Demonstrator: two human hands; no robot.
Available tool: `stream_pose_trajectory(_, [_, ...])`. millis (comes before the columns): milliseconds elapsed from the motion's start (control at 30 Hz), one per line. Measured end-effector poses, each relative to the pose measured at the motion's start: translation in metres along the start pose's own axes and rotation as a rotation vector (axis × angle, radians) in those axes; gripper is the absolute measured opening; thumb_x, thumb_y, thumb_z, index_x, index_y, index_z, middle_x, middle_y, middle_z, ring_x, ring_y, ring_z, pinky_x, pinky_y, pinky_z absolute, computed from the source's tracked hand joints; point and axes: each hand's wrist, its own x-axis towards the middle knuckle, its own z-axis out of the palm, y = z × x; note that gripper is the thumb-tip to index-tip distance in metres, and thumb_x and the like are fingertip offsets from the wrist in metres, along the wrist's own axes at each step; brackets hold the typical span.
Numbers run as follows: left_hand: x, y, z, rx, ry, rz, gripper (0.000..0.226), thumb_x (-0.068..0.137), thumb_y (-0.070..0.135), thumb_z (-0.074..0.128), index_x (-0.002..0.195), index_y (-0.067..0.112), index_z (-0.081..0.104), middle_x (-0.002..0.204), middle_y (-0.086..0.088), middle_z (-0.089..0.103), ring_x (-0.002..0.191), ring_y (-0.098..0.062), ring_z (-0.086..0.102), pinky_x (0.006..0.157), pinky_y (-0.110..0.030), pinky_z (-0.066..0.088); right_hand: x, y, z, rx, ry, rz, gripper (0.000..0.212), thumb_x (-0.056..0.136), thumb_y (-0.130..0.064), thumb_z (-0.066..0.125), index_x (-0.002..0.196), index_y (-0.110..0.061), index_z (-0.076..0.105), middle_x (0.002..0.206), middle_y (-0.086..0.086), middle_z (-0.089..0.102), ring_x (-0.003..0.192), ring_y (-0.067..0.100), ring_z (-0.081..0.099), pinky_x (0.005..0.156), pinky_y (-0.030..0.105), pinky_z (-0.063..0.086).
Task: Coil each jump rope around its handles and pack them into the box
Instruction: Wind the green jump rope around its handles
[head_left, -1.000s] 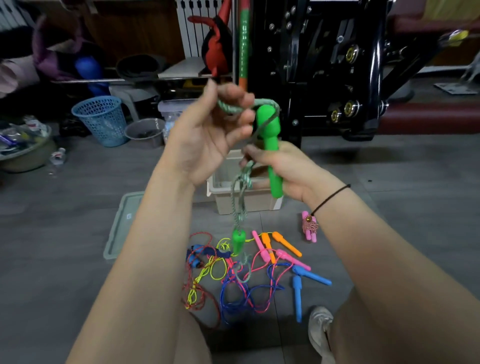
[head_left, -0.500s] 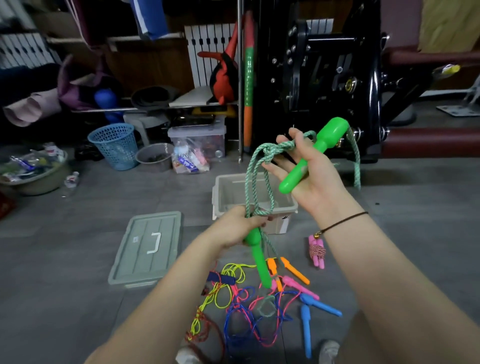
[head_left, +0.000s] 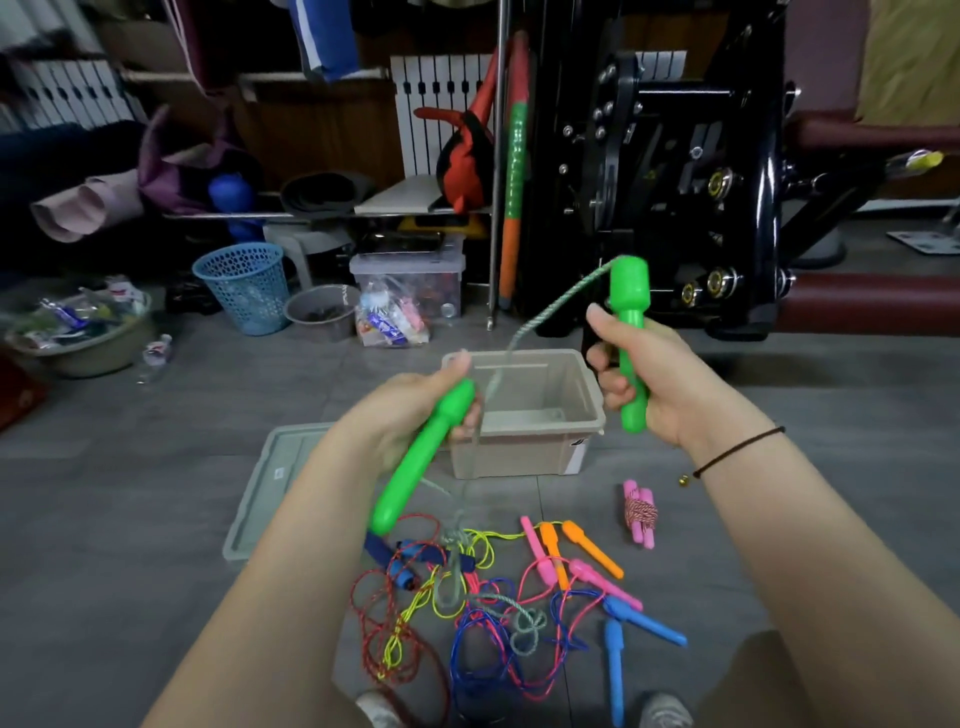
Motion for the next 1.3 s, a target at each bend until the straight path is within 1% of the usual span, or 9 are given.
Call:
stream_pose_trajectory(167, [0.000, 0.008, 0.017, -0.539, -0.023, 0.306, 0.017, 0.094, 0.005, 0.049, 0.109, 0.002, 0.056, 0.100, -0.011, 0.063, 0.075, -0.015, 0.064, 0.071, -0.021, 0.057, -0.013, 0.014, 0.024, -0.175, -0.221, -0.108, 0.021, 0.097, -0.043, 0.042, 0.109, -0.025, 0.046, 0.084, 0.001, 0.053, 0.048, 0.012, 0.042, 0.042, 0.023, 0.035])
stream_pose_trajectory(367, [-0.003, 0.004, 0.032, -0.165, -0.127, 0.409, 0.054, 0.086, 0.023, 0.062, 0.138, 0.025, 0.045, 0.125, 0.002, 0.063, 0.115, -0.018, 0.058, 0.093, -0.036, 0.045, -0.018, 0.026, 0.053, -0.155, -0.155, -0.200, 0.029, 0.097, -0.035, 0.045, 0.121, -0.021, 0.053, 0.116, 0.007, 0.063, 0.107, 0.025, 0.062, 0.085, 0.044, 0.052])
stream_pose_trajectory(500, [-0.007, 0.006, 0.039, 0.101, -0.183, 0.428, 0.056, 0.095, 0.033, 0.052, 0.143, 0.047, 0.027, 0.135, 0.014, 0.054, 0.118, -0.006, 0.055, 0.088, -0.030, 0.048, -0.019, 0.020, 0.047, 0.071, -0.247, -0.097, 0.032, 0.098, -0.025, 0.046, 0.126, -0.014, 0.052, 0.125, 0.014, 0.061, 0.115, 0.033, 0.059, 0.095, 0.051, 0.049])
stream_pose_trajectory(667, [-0.014, 0.001, 0.049, 0.129, -0.094, 0.325, 0.031, 0.096, 0.049, 0.037, 0.126, 0.042, 0.044, 0.108, 0.001, 0.066, 0.080, 0.003, 0.065, 0.078, -0.028, 0.054, -0.019, 0.025, 0.042, 0.116, -0.362, -0.060, 0.023, 0.095, -0.013, 0.048, 0.116, -0.004, 0.055, 0.100, 0.014, 0.063, 0.087, 0.025, 0.063, 0.077, 0.032, 0.057])
stream_pose_trajectory(767, [-0.014, -0.001, 0.048, -0.043, -0.161, 0.144, 0.071, 0.073, 0.072, 0.042, 0.127, 0.026, 0.054, 0.111, -0.019, 0.064, 0.077, -0.007, 0.068, 0.079, -0.042, 0.054, -0.019, 0.029, 0.042, -0.014, -0.290, -0.121, 0.015, 0.094, -0.002, 0.049, 0.097, -0.014, 0.057, 0.083, 0.000, 0.062, 0.070, 0.013, 0.060, 0.069, 0.026, 0.051])
stream_pose_trajectory(900, [-0.019, 0.003, 0.043, -0.076, -0.097, 0.155, 0.042, 0.065, 0.049, 0.066, 0.097, 0.023, 0.063, 0.082, 0.001, 0.069, 0.074, -0.015, 0.063, 0.063, -0.030, 0.051, -0.014, 0.047, 0.042, -0.639, -0.284, -0.318, 0.029, 0.090, -0.007, 0.059, 0.117, -0.013, 0.053, 0.102, 0.000, 0.064, 0.098, 0.015, 0.061, 0.088, 0.025, 0.048])
stream_pose_trajectory(1100, [-0.020, -0.002, 0.033, 0.121, -0.077, 0.290, 0.024, 0.069, 0.026, 0.078, 0.087, 0.022, 0.063, 0.076, -0.002, 0.063, 0.074, -0.018, 0.061, 0.069, -0.042, 0.053, -0.022, 0.043, 0.036, -1.004, -0.309, -0.375, 0.043, 0.091, -0.027, 0.059, 0.130, -0.013, 0.046, 0.124, 0.007, 0.057, 0.110, 0.019, 0.055, 0.094, 0.030, 0.043])
stream_pose_trajectory(1200, [-0.018, 0.000, 0.031, 0.227, 0.010, 0.372, 0.002, 0.072, 0.021, 0.063, 0.070, 0.020, 0.063, 0.070, -0.004, 0.055, 0.069, -0.017, 0.055, 0.068, -0.037, 0.049, -0.025, 0.042, 0.031, -0.879, -0.465, -0.270, 0.040, 0.089, -0.024, 0.064, 0.126, -0.023, 0.048, 0.127, 0.004, 0.057, 0.112, 0.013, 0.055, 0.099, 0.033, 0.045])
stream_pose_trajectory(1300, [-0.016, -0.002, 0.025, 0.383, 0.024, 0.428, 0.012, 0.087, 0.019, 0.059, 0.076, 0.020, 0.064, 0.073, -0.003, 0.055, 0.069, -0.012, 0.051, 0.073, -0.032, 0.044, -0.029, 0.037, 0.029, -0.652, -0.587, -0.127, 0.036, 0.090, -0.012, 0.060, 0.115, -0.033, 0.043, 0.114, -0.007, 0.060, 0.097, -0.009, 0.057, 0.082, 0.009, 0.046])
